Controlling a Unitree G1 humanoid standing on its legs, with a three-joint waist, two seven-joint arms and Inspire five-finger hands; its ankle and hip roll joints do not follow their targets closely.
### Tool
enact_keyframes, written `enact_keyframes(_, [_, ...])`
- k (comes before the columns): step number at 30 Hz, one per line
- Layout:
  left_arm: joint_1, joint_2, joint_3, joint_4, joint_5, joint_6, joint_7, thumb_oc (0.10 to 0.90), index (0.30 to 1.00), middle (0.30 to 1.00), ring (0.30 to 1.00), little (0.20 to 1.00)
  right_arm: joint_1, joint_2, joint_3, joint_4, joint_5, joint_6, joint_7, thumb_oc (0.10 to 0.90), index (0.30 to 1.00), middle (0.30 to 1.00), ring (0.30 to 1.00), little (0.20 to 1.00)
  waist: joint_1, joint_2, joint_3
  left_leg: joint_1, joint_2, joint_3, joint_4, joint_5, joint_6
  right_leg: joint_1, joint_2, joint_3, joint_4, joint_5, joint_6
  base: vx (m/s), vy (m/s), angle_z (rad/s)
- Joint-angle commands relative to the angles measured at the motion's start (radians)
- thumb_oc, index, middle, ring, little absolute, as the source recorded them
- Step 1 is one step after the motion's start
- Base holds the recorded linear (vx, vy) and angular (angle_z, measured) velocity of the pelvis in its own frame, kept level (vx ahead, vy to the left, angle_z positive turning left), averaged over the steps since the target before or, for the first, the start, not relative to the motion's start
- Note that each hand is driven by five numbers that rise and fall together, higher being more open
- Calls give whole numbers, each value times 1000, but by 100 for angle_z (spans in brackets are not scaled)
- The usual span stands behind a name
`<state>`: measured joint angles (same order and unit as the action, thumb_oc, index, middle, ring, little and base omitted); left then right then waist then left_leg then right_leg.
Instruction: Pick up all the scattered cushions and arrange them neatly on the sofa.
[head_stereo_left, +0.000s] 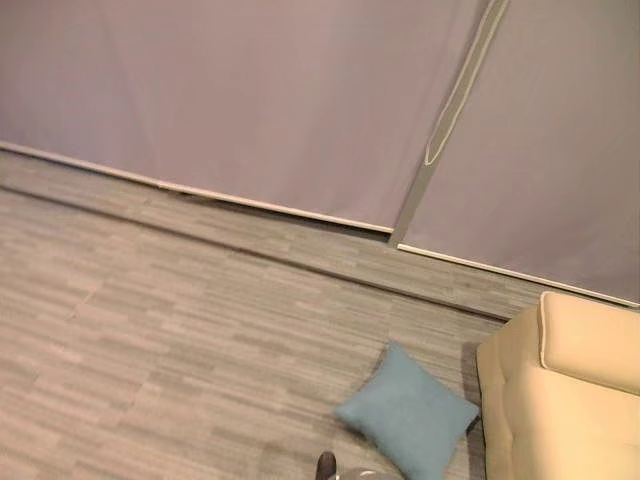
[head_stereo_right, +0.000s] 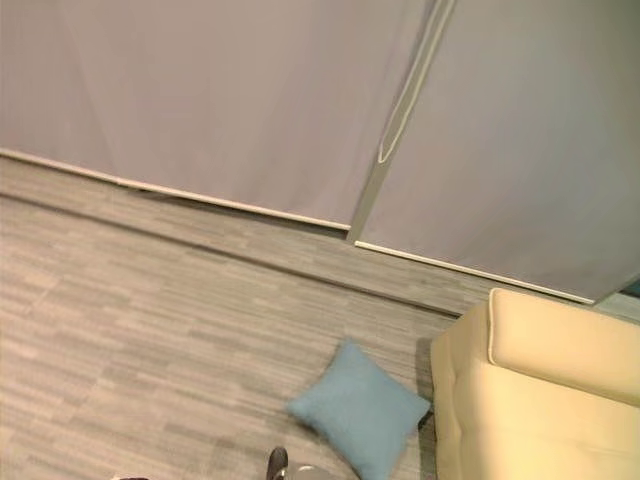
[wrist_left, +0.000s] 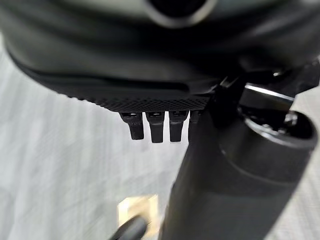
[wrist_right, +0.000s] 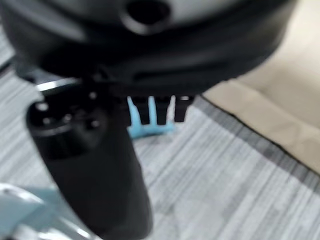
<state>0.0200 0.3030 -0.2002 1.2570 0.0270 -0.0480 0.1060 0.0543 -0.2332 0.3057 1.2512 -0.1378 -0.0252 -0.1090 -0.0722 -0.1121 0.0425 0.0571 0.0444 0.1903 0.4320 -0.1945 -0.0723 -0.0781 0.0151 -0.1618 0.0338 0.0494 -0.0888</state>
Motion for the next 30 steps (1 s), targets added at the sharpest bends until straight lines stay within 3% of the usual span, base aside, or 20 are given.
enact_keyframes(1, [-51,22,3,-17,-32,-42,-2,800,900,900,900,900,-88,-80,-2,23,14,9,-34,800,900,900,900,900,-1,-16,50,-81,-13,-43,2,129,-4,48,-24,47,5,-87,121,97,-31,-67])
enact_keyframes(3, [-52,11,-6,-18,-31,-42,-6,800,900,900,900,900,-85,-86,-6,25,20,12,-30,800,900,900,900,900,5,-22,53,-131,-12,-52,-9,112,12,63,-29,74,4,-100,120,132,5,-75])
enact_keyframes(7, [-63,1,-20,-19,-32,-42,-11,800,900,900,900,900,-82,-95,-3,34,13,13,-32,800,900,900,900,900,22,-24,53,-172,-27,-102,-150,84,20,99,-27,122,-1,-126,135,183,46,-56])
enact_keyframes(9, [-71,-6,-27,-15,-33,-45,-12,800,900,900,900,900,-80,-98,-7,37,14,13,-37,800,900,900,900,900,36,-11,60,-213,-35,-171,-266,159,0,132,-13,166,-6,-141,137,264,92,-85])
enact_keyframes(10, [-78,-10,-30,-10,-37,-51,-11,800,900,900,900,900,-81,-100,-6,37,14,11,-39,800,900,900,900,900,50,-3,68,-241,-56,-255,-318,203,-7,148,1,213,-2,-145,136,228,87,-77])
enact_keyframes(12, [-82,-13,-30,5,-38,-55,-12,800,900,900,900,900,-85,-100,-4,40,8,10,-37,800,900,900,900,900,55,7,71,-243,-89,-346,-360,212,-3,152,15,286,10,-149,141,230,152,-109])
enact_keyframes(15, [-78,-16,-31,17,-25,-51,-14,800,900,900,900,900,-79,-90,-3,44,8,10,-35,800,900,900,900,900,49,12,59,-208,-80,-321,-381,212,8,153,4,307,9,-150,148,159,177,-123])
enact_keyframes(18, [-87,-17,-38,19,-8,-47,-11,800,900,900,900,900,-93,-77,0,31,12,11,-31,800,900,900,900,900,32,14,41,-179,-84,-242,-376,183,46,127,-36,363,34,-128,182,155,235,-71])
enact_keyframes(22, [-97,-13,-37,15,-6,-46,-9,800,900,900,900,900,-116,-67,8,15,14,10,-27,800,900,900,900,900,30,19,42,-167,-80,-187,-380,167,65,85,-39,386,80,-118,200,13,100,-92])
enact_keyframes(24, [-103,-7,-29,14,-14,-49,-3,800,900,900,900,900,-139,-62,18,1,5,6,-28,800,900,900,900,900,45,25,52,-161,-66,-138,-377,152,71,46,-61,318,116,-117,214,-15,72,-68])
enact_keyframes(26, [-102,6,-20,11,-24,-48,1,800,900,900,900,900,-135,-55,29,-6,-9,-2,-33,800,900,900,900,900,53,33,41,-145,-51,-96,-393,148,69,25,-92,150,129,-123,215,43,68,-123])
enact_keyframes(29, [-94,10,-25,13,-10,-45,-4,800,900,900,900,900,-124,-53,36,-3,-4,-3,-30,800,900,900,900,900,45,23,29,-120,-68,-73,-404,141,71,26,-42,119,87,-131,193,48,27,-58])
enact_keyframes(30, [-95,7,-26,14,-9,-50,-1,800,900,900,900,900,-119,-56,31,0,-6,-4,-34,800,900,900,900,900,51,20,31,-114,-71,-58,-400,129,70,36,-51,68,66,-135,190,11,-28,-30])
